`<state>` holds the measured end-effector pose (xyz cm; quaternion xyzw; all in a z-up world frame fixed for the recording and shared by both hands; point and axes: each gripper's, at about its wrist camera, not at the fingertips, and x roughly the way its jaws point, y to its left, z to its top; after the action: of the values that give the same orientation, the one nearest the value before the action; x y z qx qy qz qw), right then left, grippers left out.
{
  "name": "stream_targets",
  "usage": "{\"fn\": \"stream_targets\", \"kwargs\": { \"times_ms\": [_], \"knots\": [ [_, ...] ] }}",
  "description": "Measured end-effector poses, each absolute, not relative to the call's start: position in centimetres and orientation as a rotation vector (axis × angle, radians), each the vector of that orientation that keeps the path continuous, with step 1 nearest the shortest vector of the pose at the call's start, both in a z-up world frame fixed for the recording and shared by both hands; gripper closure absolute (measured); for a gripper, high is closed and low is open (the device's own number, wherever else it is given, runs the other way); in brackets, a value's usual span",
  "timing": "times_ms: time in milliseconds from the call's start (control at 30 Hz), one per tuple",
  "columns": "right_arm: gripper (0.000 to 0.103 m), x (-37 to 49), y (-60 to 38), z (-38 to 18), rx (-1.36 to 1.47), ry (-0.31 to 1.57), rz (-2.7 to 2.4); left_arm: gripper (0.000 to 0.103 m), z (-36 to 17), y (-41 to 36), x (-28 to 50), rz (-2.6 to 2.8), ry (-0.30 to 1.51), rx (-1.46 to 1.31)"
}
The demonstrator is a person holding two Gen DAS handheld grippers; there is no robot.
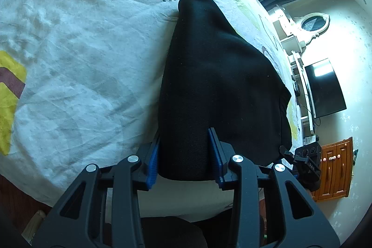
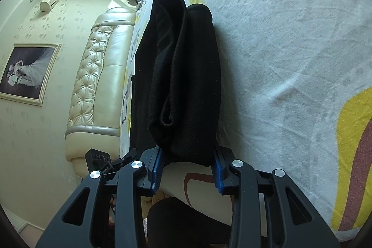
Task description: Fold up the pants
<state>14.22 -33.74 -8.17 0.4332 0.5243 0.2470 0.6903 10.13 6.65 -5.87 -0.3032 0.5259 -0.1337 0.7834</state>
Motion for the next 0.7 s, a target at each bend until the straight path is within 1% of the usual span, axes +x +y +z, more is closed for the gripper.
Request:
{"fn": "stream_targets", "kwargs": {
  "times_ms": [700],
  "knots": [
    [0.067,13.57,-33.95,-8.25,0.965,1.182,0.55,0.066,-6.12,6.67,9.77,-0.295,1.142,-0.648]
  ]
}}
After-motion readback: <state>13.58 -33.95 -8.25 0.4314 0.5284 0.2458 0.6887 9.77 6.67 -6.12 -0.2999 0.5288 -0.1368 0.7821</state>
